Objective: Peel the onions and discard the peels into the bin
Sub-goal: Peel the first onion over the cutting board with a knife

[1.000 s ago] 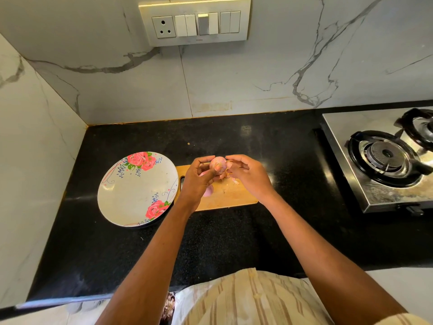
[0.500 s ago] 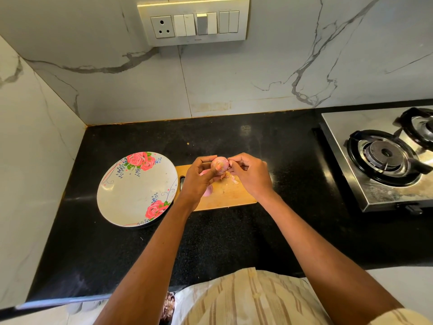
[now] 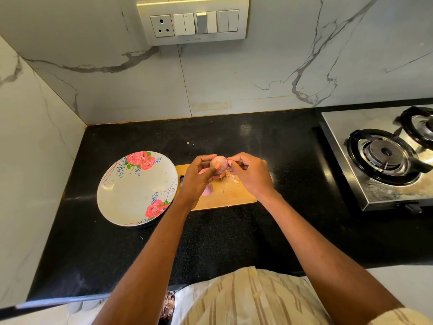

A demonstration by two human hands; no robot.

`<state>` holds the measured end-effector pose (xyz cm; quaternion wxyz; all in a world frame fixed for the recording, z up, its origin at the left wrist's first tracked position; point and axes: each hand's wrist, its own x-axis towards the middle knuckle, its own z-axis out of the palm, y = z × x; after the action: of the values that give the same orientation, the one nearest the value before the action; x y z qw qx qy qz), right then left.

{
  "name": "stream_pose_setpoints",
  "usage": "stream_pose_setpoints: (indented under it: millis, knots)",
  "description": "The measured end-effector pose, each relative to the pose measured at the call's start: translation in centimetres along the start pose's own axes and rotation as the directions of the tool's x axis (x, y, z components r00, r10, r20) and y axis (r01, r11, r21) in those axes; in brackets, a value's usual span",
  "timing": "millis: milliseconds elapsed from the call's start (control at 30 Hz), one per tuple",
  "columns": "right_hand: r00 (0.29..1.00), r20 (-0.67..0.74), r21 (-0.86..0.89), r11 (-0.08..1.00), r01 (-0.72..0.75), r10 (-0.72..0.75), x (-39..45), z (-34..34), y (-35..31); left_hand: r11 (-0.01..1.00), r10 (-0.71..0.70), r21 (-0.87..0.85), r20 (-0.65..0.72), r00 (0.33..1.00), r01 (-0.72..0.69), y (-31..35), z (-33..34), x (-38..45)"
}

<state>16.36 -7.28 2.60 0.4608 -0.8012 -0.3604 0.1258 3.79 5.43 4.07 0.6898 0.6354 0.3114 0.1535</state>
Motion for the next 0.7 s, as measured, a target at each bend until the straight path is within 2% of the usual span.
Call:
stream_pose_setpoints:
  millis: [100, 233, 467, 700]
  knots:
    - [1.000, -0.013, 0.014, 1.000, -0.015, 0.016, 0.01, -0.03, 0.21, 1.000, 0.001, -0.002, 0.009, 1.000, -0.001, -0.08, 0.02, -0.10]
    - [0.998, 0.048, 0.072, 0.997, -0.032, 0.028, -0.07, -0.03, 0.00, 1.000, -0.008, -0.030, -0.004, 1.000, 0.008, -0.05, -0.09, 0.07]
    - [0.999, 0.028, 0.007, 1.000, 0.021, -0.021, -0.24, 0.01, 0.06, 1.000, -0.015, -0.006, 0.003, 1.000, 0.015, -0.26, -0.29, 0.11]
    - [1.000, 0.023, 0.011, 1.000, -0.004, 0.004, -0.32, 0.11, 0.66, 0.999, -0.014, 0.034, 0.033, 0.999, 0.013, -0.55, -0.52, -0.04]
